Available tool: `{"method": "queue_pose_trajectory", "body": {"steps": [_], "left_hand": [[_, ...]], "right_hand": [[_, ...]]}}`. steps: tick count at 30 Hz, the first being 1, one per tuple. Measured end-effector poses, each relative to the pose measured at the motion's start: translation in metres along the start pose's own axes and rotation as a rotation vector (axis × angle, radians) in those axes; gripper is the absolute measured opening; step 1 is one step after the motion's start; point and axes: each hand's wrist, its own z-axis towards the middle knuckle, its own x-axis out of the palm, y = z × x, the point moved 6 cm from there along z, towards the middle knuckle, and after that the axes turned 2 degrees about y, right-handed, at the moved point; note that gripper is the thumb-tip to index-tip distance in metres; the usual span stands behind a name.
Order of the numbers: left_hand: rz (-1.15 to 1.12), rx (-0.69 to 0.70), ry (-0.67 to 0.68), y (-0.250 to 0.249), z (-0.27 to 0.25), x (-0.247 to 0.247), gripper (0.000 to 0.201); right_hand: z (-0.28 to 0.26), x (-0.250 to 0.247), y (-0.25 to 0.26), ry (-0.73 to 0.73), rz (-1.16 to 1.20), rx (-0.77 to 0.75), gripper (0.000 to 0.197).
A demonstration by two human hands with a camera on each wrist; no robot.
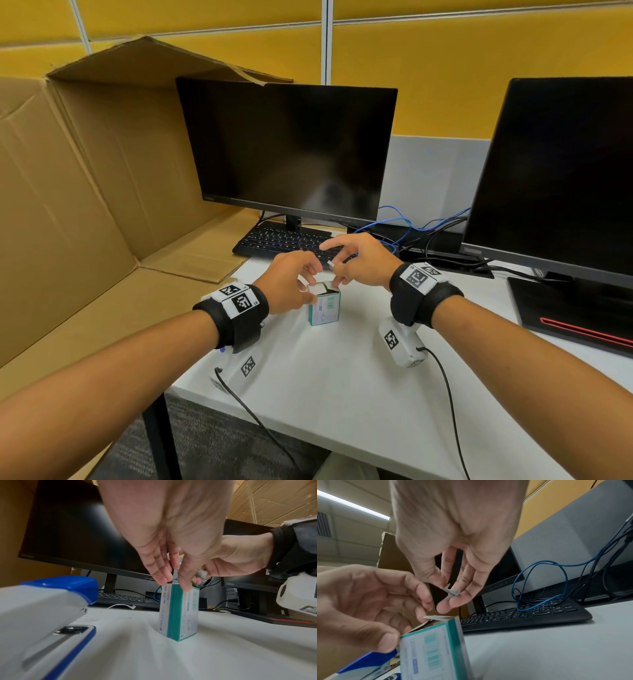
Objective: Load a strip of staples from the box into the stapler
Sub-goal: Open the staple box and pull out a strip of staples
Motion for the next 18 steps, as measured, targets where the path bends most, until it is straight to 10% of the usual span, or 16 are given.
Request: {"method": "queue_pose_trajectory", "body": {"steps": [18], "left_hand": [[0.155,-0.104,0.145,0.034,-0.021,-0.019,0.049]], "right_hand": [[0.005,0.014,0.008,0.057,-0.008,0.033,0.014]]}}
